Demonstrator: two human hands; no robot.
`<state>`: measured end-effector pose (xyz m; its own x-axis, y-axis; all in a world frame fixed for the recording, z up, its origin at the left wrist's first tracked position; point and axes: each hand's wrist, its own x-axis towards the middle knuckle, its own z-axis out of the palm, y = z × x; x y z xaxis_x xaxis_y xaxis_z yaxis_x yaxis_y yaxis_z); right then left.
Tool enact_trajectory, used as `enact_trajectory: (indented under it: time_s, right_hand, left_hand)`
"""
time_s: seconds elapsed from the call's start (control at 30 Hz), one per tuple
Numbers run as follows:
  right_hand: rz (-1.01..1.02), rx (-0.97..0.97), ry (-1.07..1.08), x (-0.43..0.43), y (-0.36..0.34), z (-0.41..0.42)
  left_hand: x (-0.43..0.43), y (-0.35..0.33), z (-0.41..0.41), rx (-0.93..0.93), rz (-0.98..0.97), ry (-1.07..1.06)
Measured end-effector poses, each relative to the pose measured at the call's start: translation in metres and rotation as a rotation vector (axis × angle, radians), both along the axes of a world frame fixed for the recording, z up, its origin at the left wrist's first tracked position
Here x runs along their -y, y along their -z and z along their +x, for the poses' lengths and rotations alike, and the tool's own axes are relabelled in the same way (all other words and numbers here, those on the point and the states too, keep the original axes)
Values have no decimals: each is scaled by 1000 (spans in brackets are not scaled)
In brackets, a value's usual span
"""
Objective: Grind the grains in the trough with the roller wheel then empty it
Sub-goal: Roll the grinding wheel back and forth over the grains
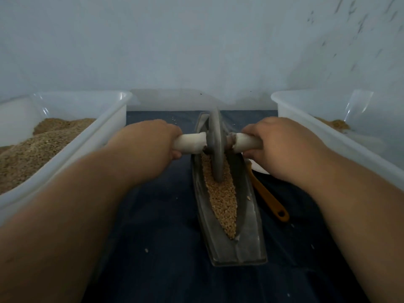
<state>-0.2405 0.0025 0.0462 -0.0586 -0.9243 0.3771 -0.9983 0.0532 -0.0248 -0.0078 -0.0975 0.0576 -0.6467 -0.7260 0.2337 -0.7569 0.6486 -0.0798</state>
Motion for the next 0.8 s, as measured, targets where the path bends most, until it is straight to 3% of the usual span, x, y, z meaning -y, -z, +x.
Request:
enact_trajectory:
  time_s: [0.17,0.3,0.43,0.63,0.8]
  right_hand:
    - [347,3,-123,-38,-31,6]
    - [481,31,-119,-50,-42,10]
    - [315,13,-110,-28,-27,7]
    - [-140,14,28,14,18,-5]
    - [-149,2,52,16,19,-6]
  left_hand:
    - [-30,-22,9,268,46,41]
    - [-40,-29,17,317,104,64]
    - [-23,-17,12,271,120,32]
    - [7,16,-12,-88,-93,-42]
    - [8,19,-15,-95,-150,-29]
